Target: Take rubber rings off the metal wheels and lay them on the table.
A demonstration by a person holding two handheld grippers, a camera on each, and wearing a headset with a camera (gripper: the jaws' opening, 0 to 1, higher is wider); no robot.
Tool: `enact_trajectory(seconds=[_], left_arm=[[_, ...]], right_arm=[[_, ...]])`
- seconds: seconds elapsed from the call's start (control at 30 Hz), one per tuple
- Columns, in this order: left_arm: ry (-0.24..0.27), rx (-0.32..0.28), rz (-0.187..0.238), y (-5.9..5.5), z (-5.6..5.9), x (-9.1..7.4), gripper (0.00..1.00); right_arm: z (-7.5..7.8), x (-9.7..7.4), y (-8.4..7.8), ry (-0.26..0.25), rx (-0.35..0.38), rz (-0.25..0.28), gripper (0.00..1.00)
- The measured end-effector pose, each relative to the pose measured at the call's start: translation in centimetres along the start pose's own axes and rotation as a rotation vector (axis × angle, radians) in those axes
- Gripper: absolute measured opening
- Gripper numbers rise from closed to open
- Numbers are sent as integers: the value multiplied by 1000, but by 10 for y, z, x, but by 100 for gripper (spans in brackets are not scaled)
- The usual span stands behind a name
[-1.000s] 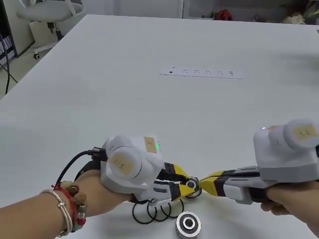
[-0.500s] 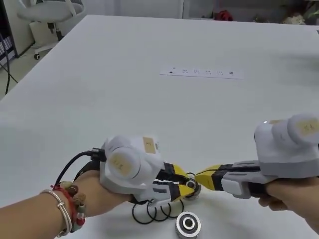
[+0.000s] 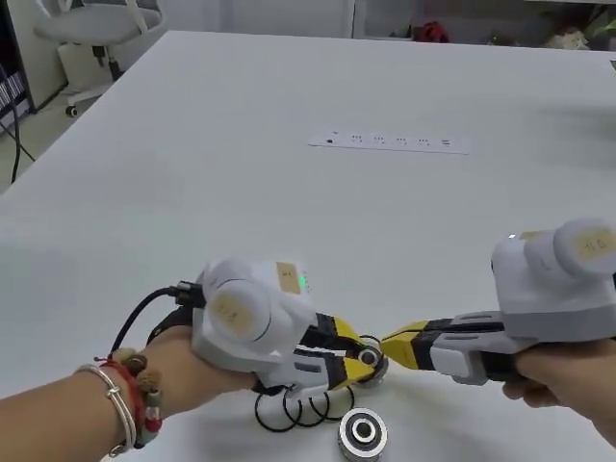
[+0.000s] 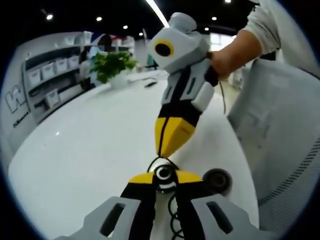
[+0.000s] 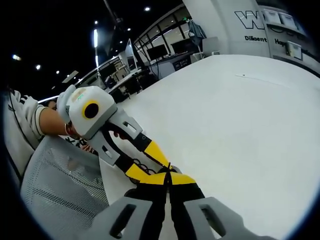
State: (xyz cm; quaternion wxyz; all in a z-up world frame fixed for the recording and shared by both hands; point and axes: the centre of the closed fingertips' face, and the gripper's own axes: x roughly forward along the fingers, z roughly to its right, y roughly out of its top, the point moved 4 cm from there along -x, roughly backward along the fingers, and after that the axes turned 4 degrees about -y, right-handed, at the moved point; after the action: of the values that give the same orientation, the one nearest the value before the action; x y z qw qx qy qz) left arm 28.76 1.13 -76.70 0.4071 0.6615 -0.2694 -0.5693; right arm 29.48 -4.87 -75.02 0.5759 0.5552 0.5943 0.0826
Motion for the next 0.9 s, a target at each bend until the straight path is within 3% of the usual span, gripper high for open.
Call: enact_trajectory(seconds=[0.13, 0.23, 0.37, 0.53, 0.7, 0.9], left_arm=[[-9, 21, -16, 2, 3, -5, 19], [-13, 33, -3, 8, 5, -12, 24], [27, 49, 5, 15, 1, -25, 34], [60, 40, 30, 21, -2, -43, 39], [105, 64, 18, 21, 0, -64, 46], [144, 50, 40, 26, 6, -88, 54]], right_arm=[[0, -3, 0, 3, 6, -1, 0], [2, -8, 2, -1, 15, 8, 0], [8, -15, 3, -4, 36, 21, 0], [12, -26, 4, -17, 50, 36, 0], [12, -37, 6, -13, 66, 46, 0], [10, -48, 9, -9, 77, 63, 0]])
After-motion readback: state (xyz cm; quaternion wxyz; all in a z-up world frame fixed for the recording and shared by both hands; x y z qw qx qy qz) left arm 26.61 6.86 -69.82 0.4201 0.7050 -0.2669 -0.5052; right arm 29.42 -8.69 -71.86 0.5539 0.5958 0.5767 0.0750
